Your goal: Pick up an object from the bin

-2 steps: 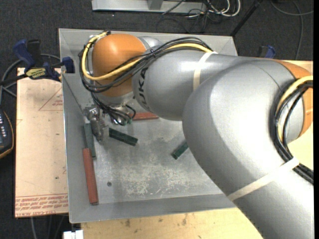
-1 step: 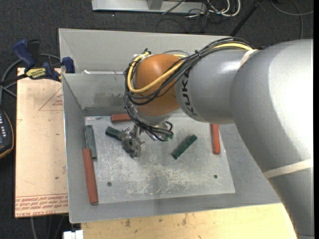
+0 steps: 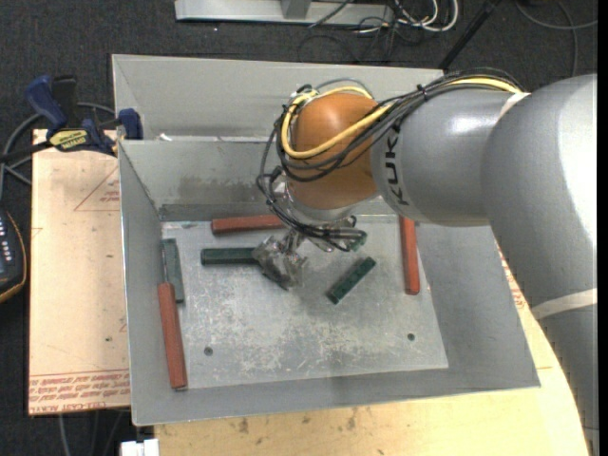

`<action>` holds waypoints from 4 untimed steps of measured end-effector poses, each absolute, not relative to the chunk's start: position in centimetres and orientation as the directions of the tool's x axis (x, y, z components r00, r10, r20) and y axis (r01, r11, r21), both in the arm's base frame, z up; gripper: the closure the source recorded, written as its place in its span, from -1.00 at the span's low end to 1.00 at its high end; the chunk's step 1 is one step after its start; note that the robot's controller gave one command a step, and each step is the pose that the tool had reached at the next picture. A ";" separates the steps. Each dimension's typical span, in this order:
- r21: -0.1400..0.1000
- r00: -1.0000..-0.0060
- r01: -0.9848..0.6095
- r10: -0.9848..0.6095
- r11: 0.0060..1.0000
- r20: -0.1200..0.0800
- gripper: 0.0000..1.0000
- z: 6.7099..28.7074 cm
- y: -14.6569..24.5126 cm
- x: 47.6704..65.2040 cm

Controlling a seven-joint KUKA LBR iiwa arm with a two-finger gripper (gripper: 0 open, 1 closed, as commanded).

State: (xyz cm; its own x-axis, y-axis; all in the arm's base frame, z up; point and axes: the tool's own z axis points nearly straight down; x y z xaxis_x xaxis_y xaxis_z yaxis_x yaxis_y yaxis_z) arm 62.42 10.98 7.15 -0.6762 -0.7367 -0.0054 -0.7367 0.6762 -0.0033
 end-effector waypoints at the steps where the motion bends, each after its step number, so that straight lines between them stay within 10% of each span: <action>1: -0.001 -0.675 -0.737 -0.737 0.675 -0.005 -1.00 7.1 11.1 62.3; 2: -0.002 -0.631 -0.776 -0.776 0.631 -0.011 -1.00 9.7 19.2 64.1; 3: -0.001 -0.567 -0.824 -0.824 0.567 -0.005 -1.00 7.0 19.5 65.7; 4: -0.001 -0.568 -0.823 -0.823 0.568 -0.005 1.00 7.1 19.5 65.7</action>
Offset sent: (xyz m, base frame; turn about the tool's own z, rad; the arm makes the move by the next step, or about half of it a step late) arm 0.0000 0.0000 0.0000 0.0000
